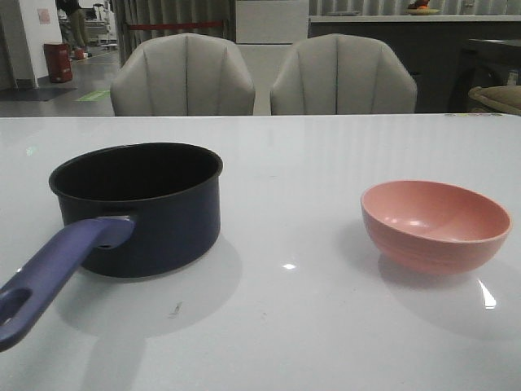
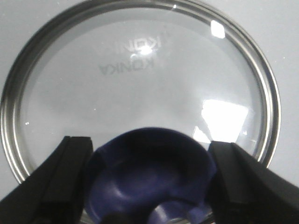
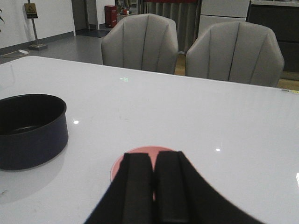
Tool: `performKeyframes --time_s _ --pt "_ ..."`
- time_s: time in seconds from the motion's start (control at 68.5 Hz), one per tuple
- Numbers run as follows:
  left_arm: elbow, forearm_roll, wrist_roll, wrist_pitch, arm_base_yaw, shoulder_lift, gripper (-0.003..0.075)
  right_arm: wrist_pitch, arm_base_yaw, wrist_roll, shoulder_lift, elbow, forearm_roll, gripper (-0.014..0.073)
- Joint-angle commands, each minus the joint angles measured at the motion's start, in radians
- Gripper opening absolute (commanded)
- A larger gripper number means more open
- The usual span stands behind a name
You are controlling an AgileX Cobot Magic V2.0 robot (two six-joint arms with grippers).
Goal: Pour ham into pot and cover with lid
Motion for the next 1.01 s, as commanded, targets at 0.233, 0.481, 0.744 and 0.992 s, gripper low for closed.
performKeyframes --time_s 0.233,0.481,0.744,0.992 --pt "-0.048 -0.003 -0.004 0.0 0.0 -0.119 0.0193 -0.081 0.001 -0.006 0.006 -0.028 0.003 0.0145" --pt "-0.146 -0.003 0.014 0.064 -0.071 -0.179 0.0193 -0.08 0.001 -0.006 0.006 -0.028 0.003 0.0145" --pt "-0.301 0.007 0.014 0.149 -0.246 -0.184 0.0193 -0.08 0.001 -0.006 0.006 -0.028 0.003 0.0145" --pt "-0.351 0.007 0.014 0.164 -0.402 -0.18 0.0193 -0.08 0.001 -0.006 0.006 -0.028 0.003 0.0145"
